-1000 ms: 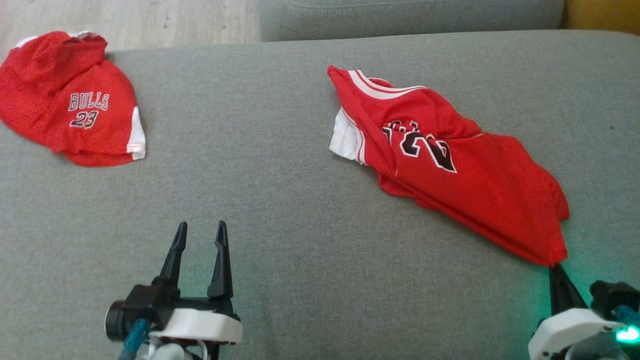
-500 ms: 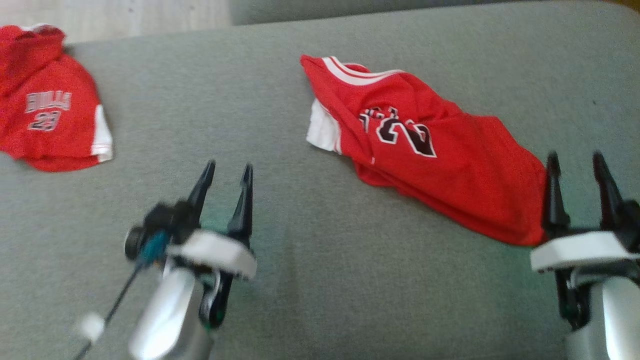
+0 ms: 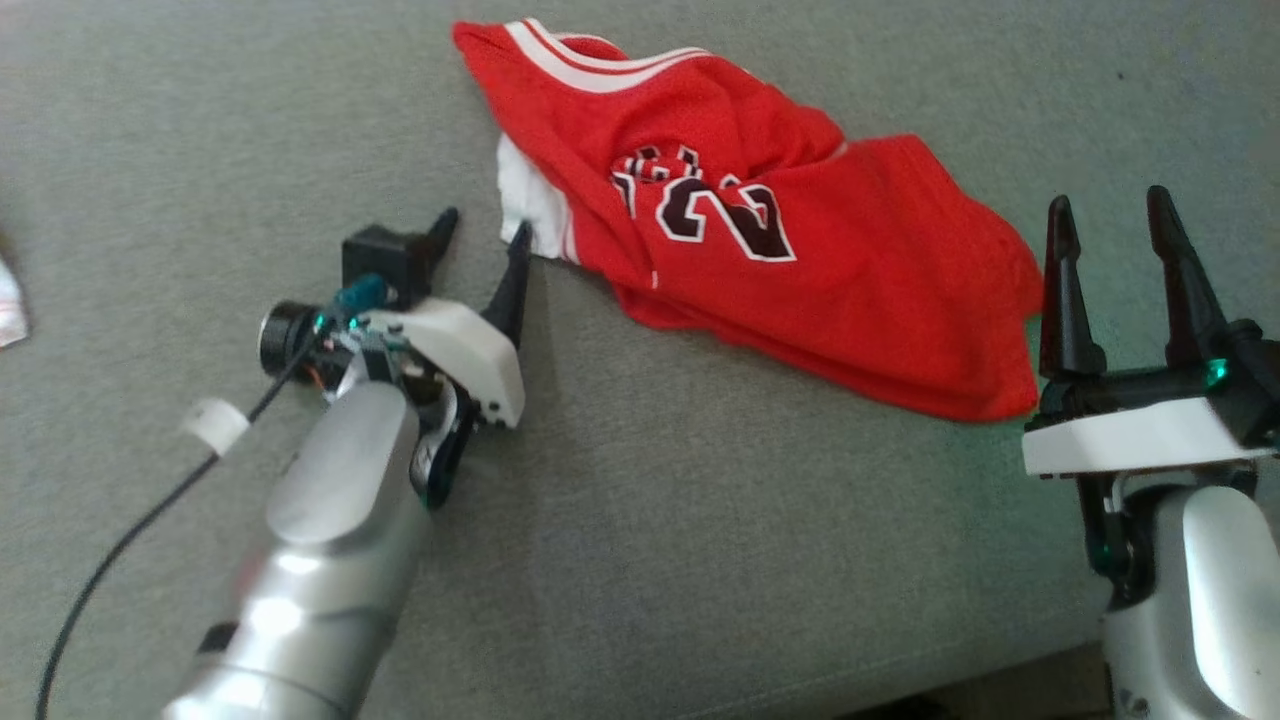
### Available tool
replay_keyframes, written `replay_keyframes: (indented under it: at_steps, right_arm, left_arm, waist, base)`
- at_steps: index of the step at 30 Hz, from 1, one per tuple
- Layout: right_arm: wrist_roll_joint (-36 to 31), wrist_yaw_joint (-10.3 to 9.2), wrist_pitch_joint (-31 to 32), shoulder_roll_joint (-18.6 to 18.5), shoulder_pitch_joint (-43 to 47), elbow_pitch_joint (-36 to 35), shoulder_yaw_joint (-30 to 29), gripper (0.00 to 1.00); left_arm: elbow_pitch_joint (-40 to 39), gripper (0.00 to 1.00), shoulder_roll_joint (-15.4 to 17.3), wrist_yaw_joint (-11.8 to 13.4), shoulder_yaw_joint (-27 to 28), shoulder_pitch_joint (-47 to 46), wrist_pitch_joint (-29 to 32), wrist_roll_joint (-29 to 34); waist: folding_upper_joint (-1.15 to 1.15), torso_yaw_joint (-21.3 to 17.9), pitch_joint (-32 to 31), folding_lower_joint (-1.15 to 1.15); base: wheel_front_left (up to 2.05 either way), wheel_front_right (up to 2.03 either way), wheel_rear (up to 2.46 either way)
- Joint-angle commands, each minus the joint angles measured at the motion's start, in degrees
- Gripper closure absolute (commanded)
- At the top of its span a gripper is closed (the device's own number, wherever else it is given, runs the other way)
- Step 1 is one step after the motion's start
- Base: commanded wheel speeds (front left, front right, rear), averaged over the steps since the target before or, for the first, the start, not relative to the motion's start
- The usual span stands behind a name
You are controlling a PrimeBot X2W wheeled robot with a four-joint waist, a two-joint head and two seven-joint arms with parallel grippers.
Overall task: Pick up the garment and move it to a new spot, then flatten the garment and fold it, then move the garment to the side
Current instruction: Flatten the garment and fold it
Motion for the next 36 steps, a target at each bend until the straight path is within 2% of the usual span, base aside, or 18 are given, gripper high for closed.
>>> replay_keyframes:
  at_steps: [1, 4, 5, 6, 7, 9, 13, 16, 24, 27, 30, 36]
  right_arm:
    - [0.6, 0.43, -0.6, -0.4, -1.0, -2.1, 1.1, 0.00]
    - [0.6, 0.43, -1.0, -0.4, -0.9, -1.9, 0.8, 0.00]
    - [0.6, 0.43, -1.1, -0.4, -0.8, -1.8, 0.7, 0.00]
    - [0.6, 0.43, -1.2, -0.4, -0.8, -1.7, 0.7, 0.00]
    - [0.6, 0.43, -1.3, -0.4, -0.7, -1.7, 0.5, 0.00]
    - [0.5, 0.43, -1.4, -0.4, -0.6, -1.5, 0.2, 0.00]
    - [0.1, 0.43, -1.8, -0.4, -0.6, -1.3, -0.5, 0.00]
    - [-0.2, 0.43, -2.0, -0.4, -0.4, -1.2, -1.5, 0.00]
    - [-2.4, 0.43, -1.4, -0.4, 2.1, -1.1, -5.8, 0.00]
    - [-3.3, 0.43, -0.4, -0.4, 3.5, -1.3, -7.2, 0.00]
    - [-3.5, 0.43, 0.3, -0.4, 4.5, -1.4, -7.8, 0.00]
    - [-3.6, 0.43, 2.3, -0.4, 6.6, -1.3, -10.0, 0.00]
  left_arm:
    - [-0.1, 0.00, 0.5, 0.1, 0.7, -2.5, 0.8, -0.7]
    - [1.6, 0.00, 0.5, -0.4, -0.5, -3.6, 2.2, -0.9]
    - [2.1, 0.06, 0.5, -0.6, -1.0, -3.8, 2.5, -0.9]
    - [2.4, 0.20, 0.5, -0.8, -1.5, -4.0, 2.8, -1.1]
    - [2.6, 0.56, 0.5, -0.9, -1.9, -4.1, 3.2, -1.5]
    - [2.9, 1.00, 0.5, -1.3, -3.4, -4.1, 4.2, -2.0]
    - [2.2, 1.00, 0.5, -1.3, -5.0, -4.2, 3.4, -2.6]
    - [1.2, 1.00, 0.5, 0.0, -5.3, -4.4, 0.3, -2.3]
    - [-4.9, 1.00, 1.7, 3.8, -3.1, -1.3, -8.8, -2.9]
    - [-9.7, 1.00, 3.3, 5.9, -1.7, 4.5, -11.0, -3.7]
    - [-13.5, 1.00, 4.2, 7.6, -1.1, 10.4, -11.8, -4.4]
    - [-19.9, 1.00, 4.4, 10.3, -1.0, 22.7, -12.5, -6.2]
  waist:
    - [0.00, -1.7, 1.7, -0.02]
    - [0.00, -2.1, 2.0, -0.02]
    - [0.00, -2.1, 2.0, -0.02]
    - [0.00, -2.2, 1.9, -0.02]
    - [0.00, -2.2, 1.9, -0.02]
    - [0.00, -2.0, 1.6, -0.02]
    - [0.00, -1.3, 1.1, -0.02]
    - [0.00, 0.1, 0.0, -0.02]
    - [0.00, 7.9, -5.2, -0.02]
    - [0.00, 12.6, -7.8, -0.02]
    - [0.00, 15.6, -9.3, -0.02]
    - [0.00, 19.5, -10.8, -0.02]
  base:
    - [0.00, 0.00, 0.00]
    - [0.00, 0.00, 0.00]
    - [0.00, 0.00, 0.00]
    - [0.00, 0.00, 0.00]
    - [0.00, 0.00, 0.00]
    - [0.00, 0.00, 0.00]
    - [0.00, 0.00, 0.00]
    - [0.00, 0.00, 0.00]
    - [0.00, 0.00, 0.00]
    - [0.00, 0.00, 0.00]
    - [0.00, 0.00, 0.00]
    - [0.00, 0.00, 0.00]
